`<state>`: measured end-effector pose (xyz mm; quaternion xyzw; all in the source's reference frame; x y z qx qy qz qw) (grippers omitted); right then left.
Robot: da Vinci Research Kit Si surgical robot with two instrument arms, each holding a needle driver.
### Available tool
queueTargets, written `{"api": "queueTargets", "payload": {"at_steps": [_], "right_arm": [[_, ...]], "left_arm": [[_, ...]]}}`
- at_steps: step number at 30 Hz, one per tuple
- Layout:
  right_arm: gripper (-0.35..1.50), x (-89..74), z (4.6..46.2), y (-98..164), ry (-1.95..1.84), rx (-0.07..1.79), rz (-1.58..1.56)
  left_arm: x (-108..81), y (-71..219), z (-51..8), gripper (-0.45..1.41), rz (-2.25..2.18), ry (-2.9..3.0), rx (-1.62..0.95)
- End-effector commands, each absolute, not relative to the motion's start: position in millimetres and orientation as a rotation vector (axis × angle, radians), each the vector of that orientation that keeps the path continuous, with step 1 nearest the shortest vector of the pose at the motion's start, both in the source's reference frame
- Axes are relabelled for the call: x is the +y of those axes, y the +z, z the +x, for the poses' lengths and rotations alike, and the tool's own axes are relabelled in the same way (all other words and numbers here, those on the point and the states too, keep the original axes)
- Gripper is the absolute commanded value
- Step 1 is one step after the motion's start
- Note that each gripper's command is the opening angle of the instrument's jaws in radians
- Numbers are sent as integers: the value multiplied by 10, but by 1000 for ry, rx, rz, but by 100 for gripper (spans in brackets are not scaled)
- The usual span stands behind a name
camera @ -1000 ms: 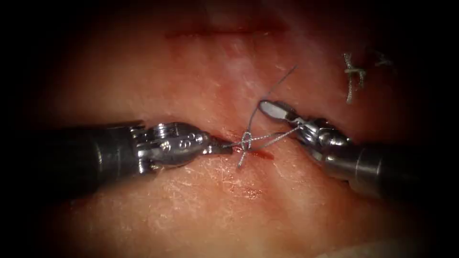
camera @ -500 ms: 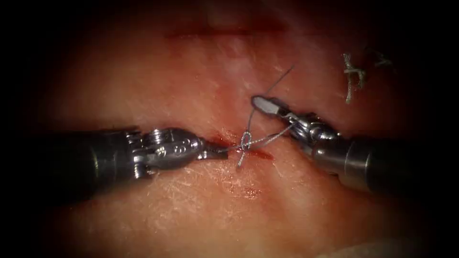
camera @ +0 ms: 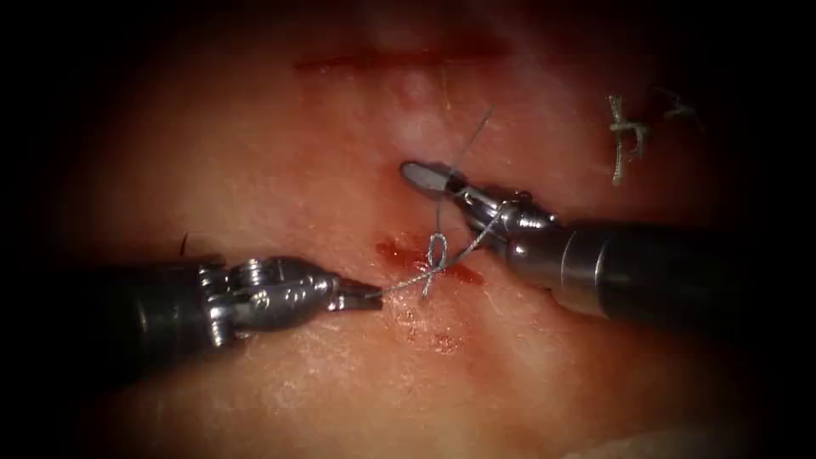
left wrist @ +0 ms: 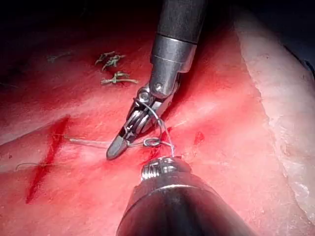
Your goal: Wound Closure
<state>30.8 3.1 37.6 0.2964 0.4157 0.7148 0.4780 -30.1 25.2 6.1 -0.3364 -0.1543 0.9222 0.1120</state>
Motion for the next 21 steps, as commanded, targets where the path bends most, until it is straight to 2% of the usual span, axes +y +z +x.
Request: {"api": "queueTargets", "payload": {"at_steps": [1,10,21], "right_arm": [[-35,32,310,378,1742,1014,729],[-35,36,287,321,1609,1053,540],[-35,4,317,256,1473,1065,393]], "left_arm": [[253,67,-307,-45,-990,2709,-452],[269,73,-302,-45,-971,2693,-462],[386,100,-280,-45,-883,2655,-459]]}}
